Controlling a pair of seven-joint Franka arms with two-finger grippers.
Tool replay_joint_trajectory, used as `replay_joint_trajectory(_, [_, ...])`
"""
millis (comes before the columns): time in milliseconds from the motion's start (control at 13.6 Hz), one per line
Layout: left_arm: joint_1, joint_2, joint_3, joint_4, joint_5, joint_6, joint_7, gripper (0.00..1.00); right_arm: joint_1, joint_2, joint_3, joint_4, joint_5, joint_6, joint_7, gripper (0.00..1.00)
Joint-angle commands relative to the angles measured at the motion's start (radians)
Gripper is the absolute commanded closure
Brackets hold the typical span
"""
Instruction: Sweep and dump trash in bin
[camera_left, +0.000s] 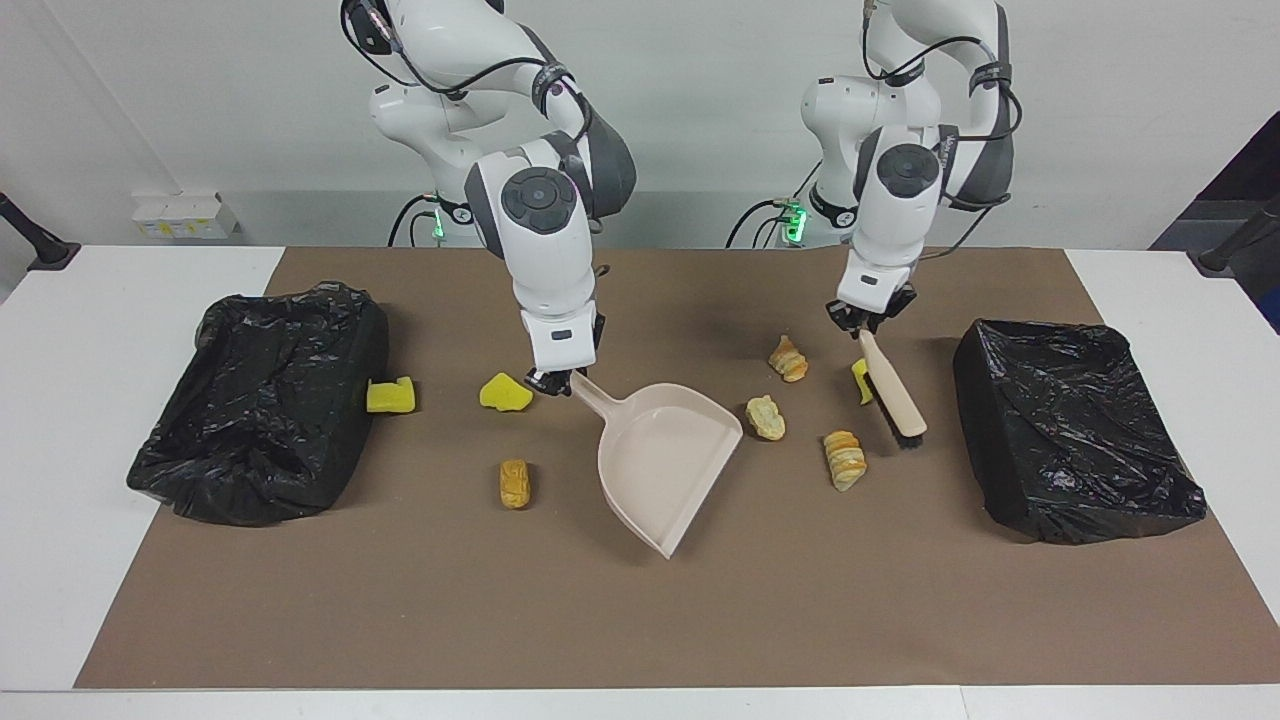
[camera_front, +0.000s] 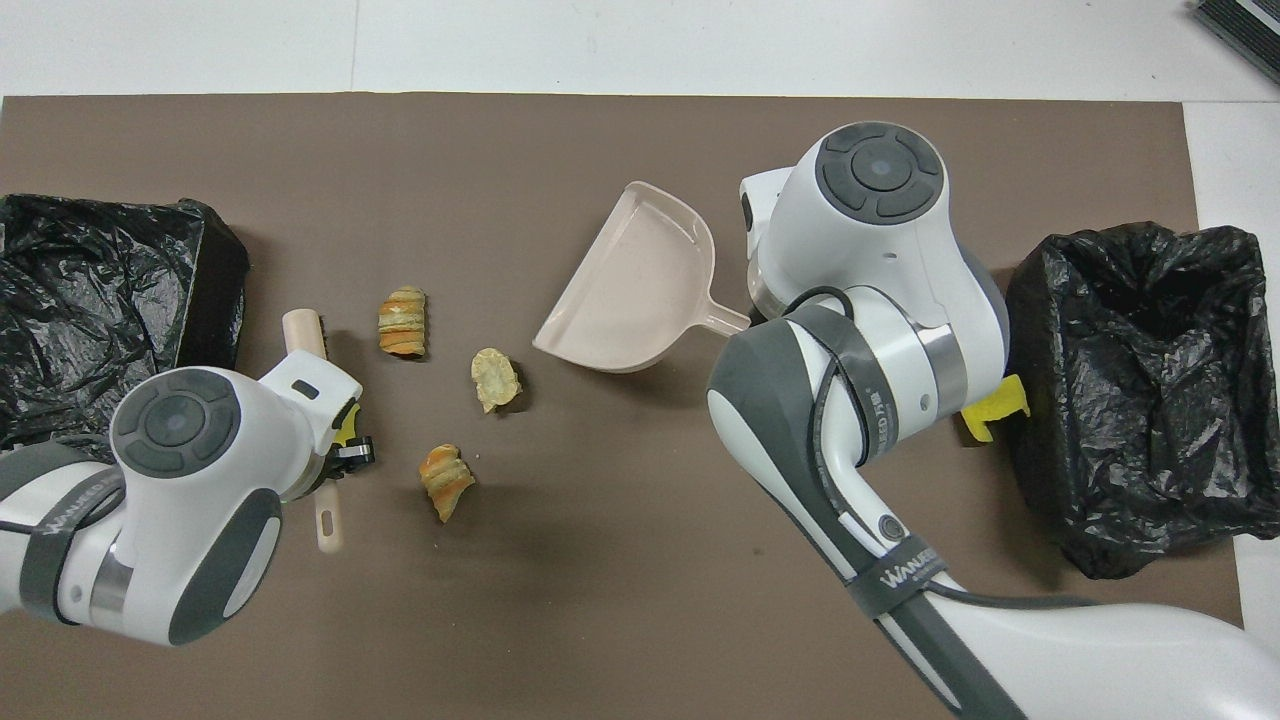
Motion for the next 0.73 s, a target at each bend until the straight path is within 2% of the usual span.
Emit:
replay_joint_trajectory(0, [0.050, -0.009, -0.015, -0.016, 0.018, -0.002, -0.003, 1.00, -0.001, -0.089, 0.005, -0.130, 0.002, 0.034, -0.207, 1.00])
replay_joint_trajectory(220, [0.061, -0.024, -0.016, -0.038, 0.018, -0.078, -0.008, 1.00, 0.008, -0.128, 0.003, -0.205, -0.027, 0.045, -0.315, 1.00])
replay_joint_trajectory(367, [0.051, -0.050, -0.018, -0.096, 0.017, -0.085, -0.025, 1.00, 0.014, -0.136, 0.005, -0.248, -0.076, 0.085, -0.398, 1.00])
replay_joint_trajectory(440, [0.045, -0.052, -0.021, -0.096, 0.015, -0.086, -0.037, 1.00, 0.023, -0.137, 0.006, -0.289, -0.076, 0.141, -0.401, 1.00])
replay_joint_trajectory(514, [0.030, -0.043, -0.025, -0.096, 0.014, -0.080, -0.072, 1.00, 0.041, -0.140, 0.005, -0.317, -0.079, 0.193, -0.404, 1.00])
replay_joint_trajectory(661, [-0.059, 0.000, -0.024, -0.089, 0.002, -0.047, -0.129, 1.00, 0.062, -0.131, 0.006, -0.325, -0.145, 0.212, -0.407, 1.00])
